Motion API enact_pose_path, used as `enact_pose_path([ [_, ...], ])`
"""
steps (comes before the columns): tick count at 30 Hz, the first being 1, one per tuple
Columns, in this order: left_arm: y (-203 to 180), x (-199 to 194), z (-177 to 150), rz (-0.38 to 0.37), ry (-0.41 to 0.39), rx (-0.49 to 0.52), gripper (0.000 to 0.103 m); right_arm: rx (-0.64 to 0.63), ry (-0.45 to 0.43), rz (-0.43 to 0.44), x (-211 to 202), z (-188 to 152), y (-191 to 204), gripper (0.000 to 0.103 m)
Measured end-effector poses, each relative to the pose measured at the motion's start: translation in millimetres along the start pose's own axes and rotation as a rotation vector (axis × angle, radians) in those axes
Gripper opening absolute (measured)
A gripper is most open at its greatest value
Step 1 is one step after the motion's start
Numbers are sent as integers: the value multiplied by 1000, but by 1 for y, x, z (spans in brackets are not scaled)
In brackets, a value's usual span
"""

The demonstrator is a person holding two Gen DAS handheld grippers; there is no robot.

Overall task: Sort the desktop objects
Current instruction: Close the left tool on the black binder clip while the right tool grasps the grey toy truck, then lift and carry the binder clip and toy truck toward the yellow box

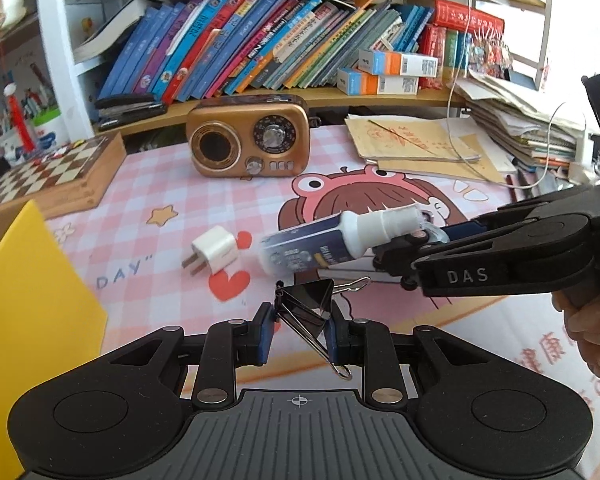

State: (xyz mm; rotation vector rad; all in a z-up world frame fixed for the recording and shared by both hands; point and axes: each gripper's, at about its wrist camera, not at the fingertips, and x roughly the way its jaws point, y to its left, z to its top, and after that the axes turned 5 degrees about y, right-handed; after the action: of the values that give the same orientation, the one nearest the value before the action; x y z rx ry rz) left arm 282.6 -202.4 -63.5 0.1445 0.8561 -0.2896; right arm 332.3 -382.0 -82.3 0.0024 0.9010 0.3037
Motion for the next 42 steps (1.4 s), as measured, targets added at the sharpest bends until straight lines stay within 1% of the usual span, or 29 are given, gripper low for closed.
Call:
enact_pose_path([
  [5, 3, -15, -13, -16, 7, -38, 25, 7, 1, -76, -13, -13, -1, 41],
  [11, 1, -31, -24, -34, -5, -50, 25, 44, 19, -91, -29, -32, -4, 41],
  [19, -1, -58, -35, -52, -44, -44, 25, 75, -6, -106, -56, -50, 8, 41],
  [27, 4, -99, -55, -77, -80, -33, 25, 109, -53, -103, -97, -71, 35, 41],
  [33, 14, -128, -72, -92, -103, -35, 25, 139, -62, -102, -121, -87, 60, 41],
  [42, 29, -156, -103, -110, -115, -46, 25, 148, -80, -124, -146, -113, 99, 41],
])
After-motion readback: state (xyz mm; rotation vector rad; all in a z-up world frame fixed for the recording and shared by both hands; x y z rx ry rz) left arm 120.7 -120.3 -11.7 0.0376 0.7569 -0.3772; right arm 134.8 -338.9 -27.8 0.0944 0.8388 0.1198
